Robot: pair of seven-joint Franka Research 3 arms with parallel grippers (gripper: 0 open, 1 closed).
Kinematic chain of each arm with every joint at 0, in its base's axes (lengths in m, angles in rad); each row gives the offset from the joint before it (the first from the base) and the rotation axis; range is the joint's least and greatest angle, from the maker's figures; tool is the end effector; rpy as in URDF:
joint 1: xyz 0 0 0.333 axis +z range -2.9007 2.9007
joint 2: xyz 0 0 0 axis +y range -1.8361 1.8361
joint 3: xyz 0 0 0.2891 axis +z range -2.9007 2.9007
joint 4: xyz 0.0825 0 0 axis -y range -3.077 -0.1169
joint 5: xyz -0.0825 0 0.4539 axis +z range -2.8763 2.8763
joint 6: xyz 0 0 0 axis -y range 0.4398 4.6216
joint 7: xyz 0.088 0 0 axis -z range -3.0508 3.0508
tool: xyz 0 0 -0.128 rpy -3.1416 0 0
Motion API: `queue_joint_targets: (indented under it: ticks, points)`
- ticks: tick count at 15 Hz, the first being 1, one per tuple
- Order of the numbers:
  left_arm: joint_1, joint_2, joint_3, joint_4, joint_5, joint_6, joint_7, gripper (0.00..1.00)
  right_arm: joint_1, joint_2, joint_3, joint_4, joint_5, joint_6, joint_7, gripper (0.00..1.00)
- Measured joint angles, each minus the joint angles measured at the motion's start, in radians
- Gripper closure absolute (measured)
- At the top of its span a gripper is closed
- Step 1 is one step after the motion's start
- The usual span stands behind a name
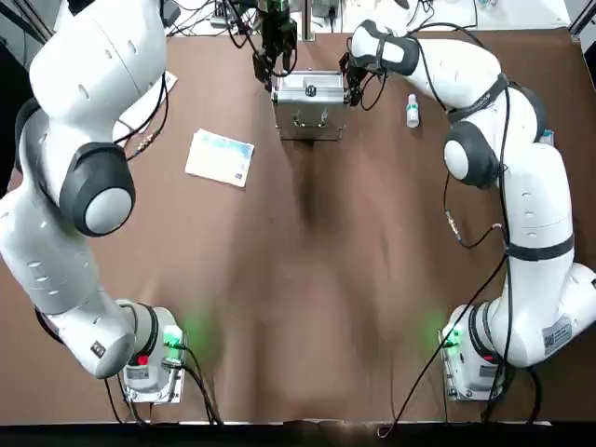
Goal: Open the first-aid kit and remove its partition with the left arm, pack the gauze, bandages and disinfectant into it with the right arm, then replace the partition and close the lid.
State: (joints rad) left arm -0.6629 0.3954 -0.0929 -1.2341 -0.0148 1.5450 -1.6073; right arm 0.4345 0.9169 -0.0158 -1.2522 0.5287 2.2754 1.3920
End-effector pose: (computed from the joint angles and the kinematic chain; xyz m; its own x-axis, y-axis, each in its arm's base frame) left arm 0.5315 -0.4888 0.4899 0.6522 0.7566 -0.0474 0.7521 -0.6536 -0.0846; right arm 0.7263 0.3484 0.1423 0.2746 -0.8776 -0.3929 -0.9615 -0.2522 -0.1088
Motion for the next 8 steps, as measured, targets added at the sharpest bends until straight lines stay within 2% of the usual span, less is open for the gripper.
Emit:
queue_joint_targets:
  ticks: [4,6,8]
  points:
    - [0.037,0.015,0.005,-0.004,0.000,0.111,0.311,0.16,-0.004,0.000,0.003,0.001,0.001,-0.003,0.000,0.04]
    - [0.054,0.026,0.007,-0.004,0.000,0.163,0.436,0.02,-0.006,0.000,0.005,0.003,0.001,-0.006,0.000,0.04]
    - [0.072,0.059,0.008,-0.006,0.000,0.246,0.563,0.00,-0.008,0.000,0.007,0.012,0.001,-0.015,0.000,0.03]
